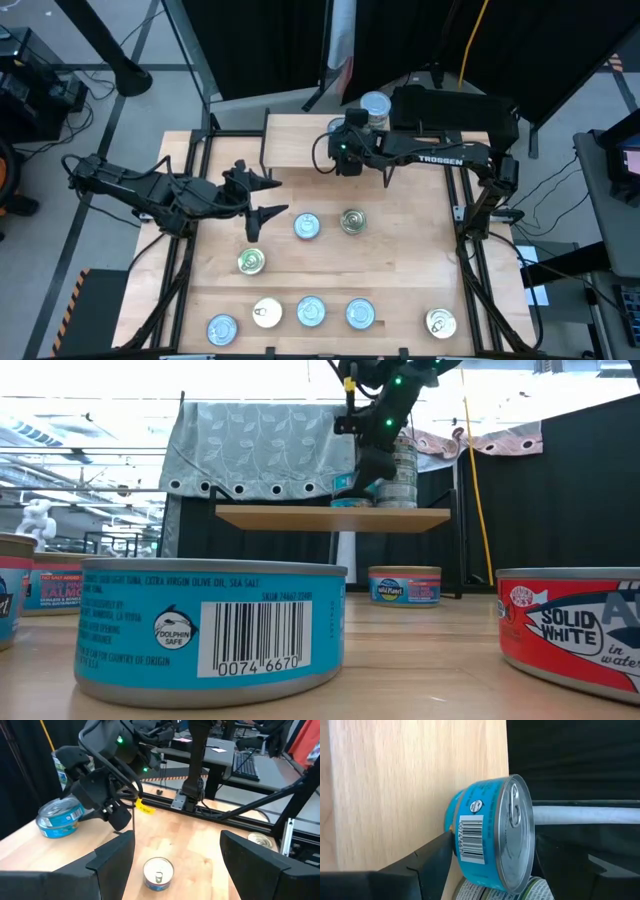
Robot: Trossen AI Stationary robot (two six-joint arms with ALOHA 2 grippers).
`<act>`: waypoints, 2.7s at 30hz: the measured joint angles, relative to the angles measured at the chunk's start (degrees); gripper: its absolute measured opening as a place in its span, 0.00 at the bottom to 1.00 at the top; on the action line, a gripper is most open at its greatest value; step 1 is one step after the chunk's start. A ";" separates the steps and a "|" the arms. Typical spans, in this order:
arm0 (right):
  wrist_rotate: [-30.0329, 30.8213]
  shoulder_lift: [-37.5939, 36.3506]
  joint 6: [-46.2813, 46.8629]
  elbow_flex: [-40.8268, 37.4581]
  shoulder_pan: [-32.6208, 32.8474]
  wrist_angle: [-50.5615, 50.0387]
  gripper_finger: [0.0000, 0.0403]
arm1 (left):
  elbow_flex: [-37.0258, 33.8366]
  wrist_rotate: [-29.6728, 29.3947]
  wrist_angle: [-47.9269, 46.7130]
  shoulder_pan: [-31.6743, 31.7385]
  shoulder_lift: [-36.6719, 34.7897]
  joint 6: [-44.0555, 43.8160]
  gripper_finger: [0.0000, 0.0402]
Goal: Stack canned seafood by type on shelf
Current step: Stack the blue tuna can on top of the other blue tuna can on the shelf, then stack the blue tuna can on top of the other blue tuna cans on the shelf
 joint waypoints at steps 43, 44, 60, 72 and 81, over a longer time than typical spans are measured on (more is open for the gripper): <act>9.72 -1.43 1.80 10.00 7.95 -8.08 0.64 | 0.02 2.27 -2.50 0.00 2.10 1.07 0.72; 10.43 -2.24 3.08 10.79 9.30 -9.76 0.64 | 0.02 2.69 -3.71 -0.14 2.57 0.92 0.72; -18.88 -18.39 60.42 1.44 37.06 -34.02 0.60 | -8.21 3.13 1.00 -8.88 11.31 -4.03 0.72; -11.80 -15.00 58.53 -23.26 49.49 14.52 0.52 | -8.22 9.64 14.48 -22.12 26.70 -7.03 0.63; -12.03 -11.50 55.01 -27.08 49.77 24.11 0.50 | -8.20 9.60 20.05 -23.74 36.30 -14.83 0.23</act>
